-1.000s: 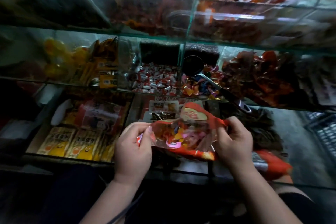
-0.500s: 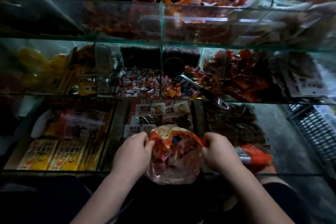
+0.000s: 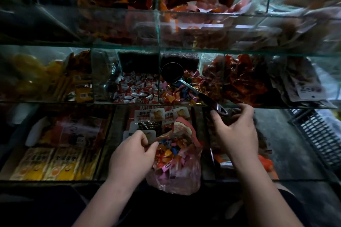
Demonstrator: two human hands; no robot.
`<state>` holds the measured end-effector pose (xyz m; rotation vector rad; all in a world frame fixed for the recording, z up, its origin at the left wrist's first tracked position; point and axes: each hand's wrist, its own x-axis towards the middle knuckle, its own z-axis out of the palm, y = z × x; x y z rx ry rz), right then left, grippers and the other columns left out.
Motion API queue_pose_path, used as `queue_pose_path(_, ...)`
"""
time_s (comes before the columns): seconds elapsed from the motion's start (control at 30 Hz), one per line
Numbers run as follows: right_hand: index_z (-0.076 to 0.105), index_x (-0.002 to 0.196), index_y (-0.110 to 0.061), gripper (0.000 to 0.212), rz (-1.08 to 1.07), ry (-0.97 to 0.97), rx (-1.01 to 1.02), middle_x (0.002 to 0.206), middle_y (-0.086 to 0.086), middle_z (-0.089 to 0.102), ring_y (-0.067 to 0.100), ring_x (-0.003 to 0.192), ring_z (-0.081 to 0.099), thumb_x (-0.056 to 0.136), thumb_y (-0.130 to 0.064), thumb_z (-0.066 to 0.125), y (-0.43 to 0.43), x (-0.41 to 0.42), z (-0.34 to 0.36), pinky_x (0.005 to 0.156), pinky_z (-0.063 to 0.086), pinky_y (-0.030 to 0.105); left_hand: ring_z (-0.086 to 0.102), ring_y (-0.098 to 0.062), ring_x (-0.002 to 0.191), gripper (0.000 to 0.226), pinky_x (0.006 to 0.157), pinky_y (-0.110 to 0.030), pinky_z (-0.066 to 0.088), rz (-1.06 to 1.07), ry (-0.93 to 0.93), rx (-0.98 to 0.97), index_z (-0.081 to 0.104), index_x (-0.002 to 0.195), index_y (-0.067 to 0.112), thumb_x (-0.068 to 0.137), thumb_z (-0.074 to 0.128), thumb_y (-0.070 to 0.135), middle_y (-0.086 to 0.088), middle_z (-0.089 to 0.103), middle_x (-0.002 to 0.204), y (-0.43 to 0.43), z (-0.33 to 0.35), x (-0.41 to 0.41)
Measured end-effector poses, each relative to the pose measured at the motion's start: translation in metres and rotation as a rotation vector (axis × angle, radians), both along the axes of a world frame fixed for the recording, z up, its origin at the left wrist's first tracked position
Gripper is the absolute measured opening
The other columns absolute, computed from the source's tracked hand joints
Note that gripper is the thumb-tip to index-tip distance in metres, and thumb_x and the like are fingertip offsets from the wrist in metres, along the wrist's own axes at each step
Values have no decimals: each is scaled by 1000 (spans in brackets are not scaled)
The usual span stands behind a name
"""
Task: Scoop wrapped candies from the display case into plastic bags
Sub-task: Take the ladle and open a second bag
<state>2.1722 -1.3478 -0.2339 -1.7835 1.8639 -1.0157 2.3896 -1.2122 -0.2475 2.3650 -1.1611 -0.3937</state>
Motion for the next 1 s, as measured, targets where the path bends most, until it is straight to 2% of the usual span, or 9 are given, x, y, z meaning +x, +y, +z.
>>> queue_pose_path(0.1, 33, 138, -34, 82, 85, -98, 254, 125, 4, 65, 31, 106, 68, 76, -75, 66, -21, 17, -3, 84, 55, 39, 55, -4, 64, 31, 49, -26, 38, -24, 8, -36, 50, 80, 33, 85, 69, 57, 12, 58, 71, 0, 6, -1)
queue_pose_path(0.23, 58, 123, -27, 53, 53, -516, 257, 114, 0, 70, 20, 99, 71, 80, -51, 78, -33, 40, -1, 90, 60, 40, 55, -1, 64, 28, 48, -20, 34, -27, 20, -46, 52, 79, 35, 84, 70, 56, 14, 58, 72, 2, 9, -3)
queue_pose_path(0.33, 71, 102, -28, 29, 66, -782, 129, 94, -7, 79, 6, 84, 75, 79, -43, 83, -38, 58, 9, 74, 59, 23, 55, -1, 62, 25, 48, -18, 33, -49, 49, -50, 54, 79, 35, 85, 69, 54, 15, 59, 72, 0, 10, -4)
queue_pose_path(0.43, 73, 106, -28, 38, 147, -924, 114, 87, -11, 79, 9, 75, 75, 75, -45, 87, -48, 87, 20, 63, 59, 21, 57, -3, 62, 23, 49, -20, 37, -76, 116, -62, 55, 78, 34, 87, 70, 50, 13, 61, 71, -5, 12, -4)
queue_pose_path(0.67, 74, 101, -30, 21, 187, -760, 188, 108, 0, 76, 17, 103, 71, 86, -45, 77, -65, 117, 26, 95, 59, 43, 59, 1, 64, 21, 42, -12, 36, -100, 172, -155, 58, 75, 31, 91, 70, 40, 29, 61, 78, -8, 12, -4)
queue_pose_path(0.73, 74, 91, -35, 3, 244, -672, 88, 98, -10, 76, 5, 92, 72, 89, -34, 74, -54, 106, 26, 89, 61, 35, 59, 1, 64, 22, 43, -12, 37, -95, 180, -177, 59, 73, 30, 91, 70, 38, 28, 61, 77, -8, 12, -4)
queue_pose_path(0.9, 73, 92, -20, 13, 289, -578, -263, 88, -24, 74, -4, 83, 71, 90, -8, 70, 9, 59, 26, 74, 54, 12, 59, 1, 67, 21, 46, -13, 38, -112, 190, -216, 60, 74, 32, 89, 72, 39, 18, 63, 73, -18, 21, -9)
queue_pose_path(0.93, 75, 95, -15, 6, 278, -632, -227, 93, -17, 76, 0, 88, 72, 91, -15, 70, 19, 47, 24, 79, 56, 17, 58, -1, 70, 20, 51, -15, 41, -132, 160, -200, 59, 76, 34, 87, 73, 43, 15, 62, 73, -21, 22, -8)
queue_pose_path(1.0, 73, 111, -12, 36, 294, -748, 13, 110, 0, 76, 18, 104, 73, 90, -40, 66, 45, 21, 28, 94, 58, 40, 54, -1, 83, 26, 67, -25, 47, -189, 60, -112, 55, 85, 38, 81, 73, 55, 21, 56, 88, -21, 19, -5)
